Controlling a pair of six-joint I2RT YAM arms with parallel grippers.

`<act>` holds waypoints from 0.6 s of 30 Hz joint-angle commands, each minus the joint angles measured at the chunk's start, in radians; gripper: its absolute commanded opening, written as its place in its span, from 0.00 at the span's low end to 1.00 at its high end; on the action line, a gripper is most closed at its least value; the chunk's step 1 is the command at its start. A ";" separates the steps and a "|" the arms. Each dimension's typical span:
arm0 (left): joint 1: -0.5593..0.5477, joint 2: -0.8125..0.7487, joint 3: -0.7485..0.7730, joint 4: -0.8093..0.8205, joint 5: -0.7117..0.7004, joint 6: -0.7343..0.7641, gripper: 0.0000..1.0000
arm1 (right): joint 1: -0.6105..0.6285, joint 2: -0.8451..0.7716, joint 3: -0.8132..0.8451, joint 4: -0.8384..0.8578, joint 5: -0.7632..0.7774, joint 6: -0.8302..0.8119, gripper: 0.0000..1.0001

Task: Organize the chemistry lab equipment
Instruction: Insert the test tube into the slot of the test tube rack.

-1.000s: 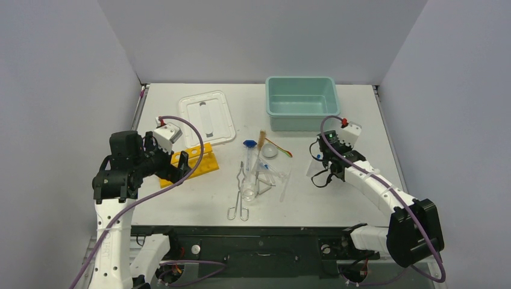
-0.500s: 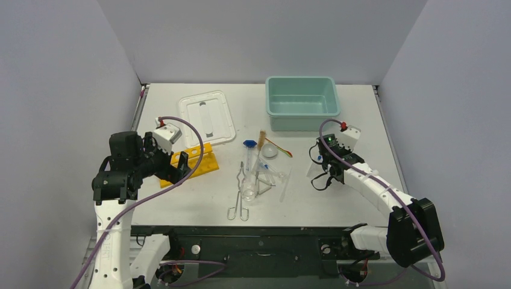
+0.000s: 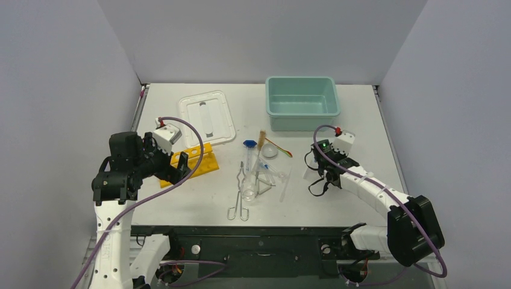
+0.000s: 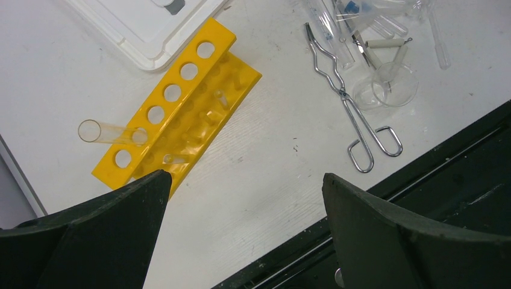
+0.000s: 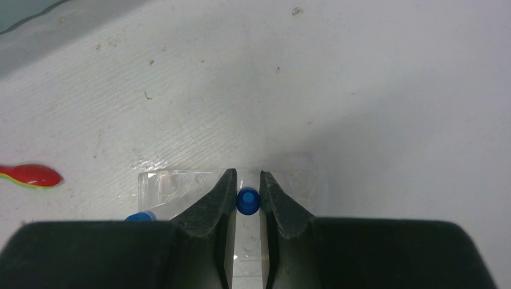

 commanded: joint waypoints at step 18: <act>0.003 -0.001 0.048 -0.007 0.006 0.006 0.97 | 0.019 -0.273 0.124 -0.121 -0.040 0.013 0.38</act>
